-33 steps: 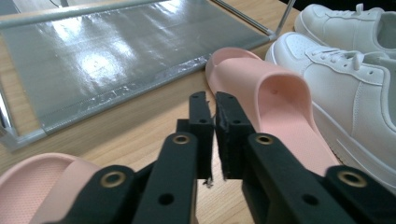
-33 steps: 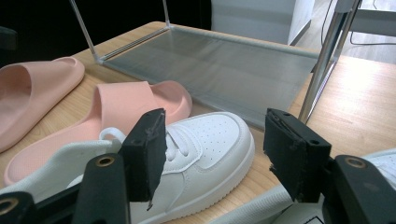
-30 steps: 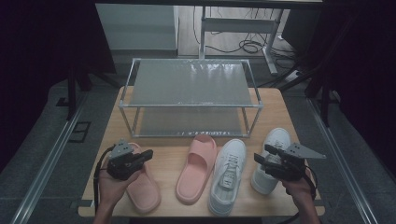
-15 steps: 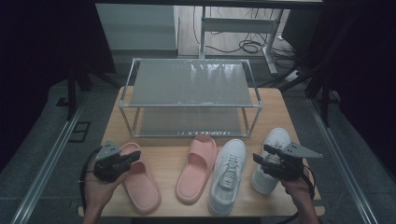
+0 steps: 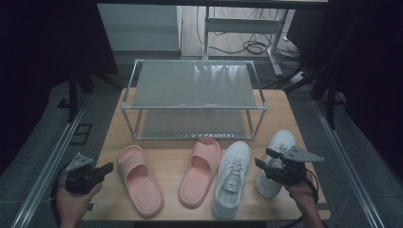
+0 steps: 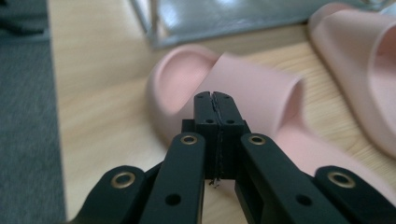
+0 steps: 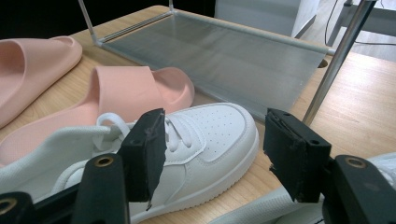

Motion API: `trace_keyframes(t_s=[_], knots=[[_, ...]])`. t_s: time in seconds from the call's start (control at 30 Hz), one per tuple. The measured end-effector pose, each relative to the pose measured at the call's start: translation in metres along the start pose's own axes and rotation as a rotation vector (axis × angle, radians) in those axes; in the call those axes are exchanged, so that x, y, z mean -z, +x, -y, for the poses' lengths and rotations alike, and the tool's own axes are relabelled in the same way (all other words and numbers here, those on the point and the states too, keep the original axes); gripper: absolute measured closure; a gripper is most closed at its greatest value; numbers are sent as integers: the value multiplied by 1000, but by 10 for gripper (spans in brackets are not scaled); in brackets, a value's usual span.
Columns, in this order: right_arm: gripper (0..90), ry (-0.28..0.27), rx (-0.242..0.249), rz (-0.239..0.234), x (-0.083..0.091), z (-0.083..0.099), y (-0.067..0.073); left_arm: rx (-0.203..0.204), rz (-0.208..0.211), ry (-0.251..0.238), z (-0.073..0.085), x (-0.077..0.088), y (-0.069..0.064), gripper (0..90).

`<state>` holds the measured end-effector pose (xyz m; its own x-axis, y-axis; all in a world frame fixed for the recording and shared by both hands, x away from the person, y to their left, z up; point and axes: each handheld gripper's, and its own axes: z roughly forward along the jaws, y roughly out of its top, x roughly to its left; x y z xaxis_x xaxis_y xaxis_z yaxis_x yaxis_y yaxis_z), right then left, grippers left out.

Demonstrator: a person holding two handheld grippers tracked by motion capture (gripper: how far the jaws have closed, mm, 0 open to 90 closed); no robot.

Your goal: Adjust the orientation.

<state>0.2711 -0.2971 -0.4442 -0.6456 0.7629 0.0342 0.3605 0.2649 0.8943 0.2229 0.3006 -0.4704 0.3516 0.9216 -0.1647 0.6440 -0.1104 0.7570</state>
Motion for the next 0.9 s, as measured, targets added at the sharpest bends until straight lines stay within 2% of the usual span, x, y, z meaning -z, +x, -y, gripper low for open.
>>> trace_keyframes(t_s=[0.2,0.5,0.73,0.9], knots=[[396,1,2,3,0,1,1,43,-19,46,22,-4,14,900],[396,1,20,-8,-1,2,2,51,-16,68,15,-16,23,900],[396,-3,15,1,2,2,0,60,-12,88,19,-25,23,900],[396,-9,9,7,4,2,-1,46,0,109,16,-34,21,900]])
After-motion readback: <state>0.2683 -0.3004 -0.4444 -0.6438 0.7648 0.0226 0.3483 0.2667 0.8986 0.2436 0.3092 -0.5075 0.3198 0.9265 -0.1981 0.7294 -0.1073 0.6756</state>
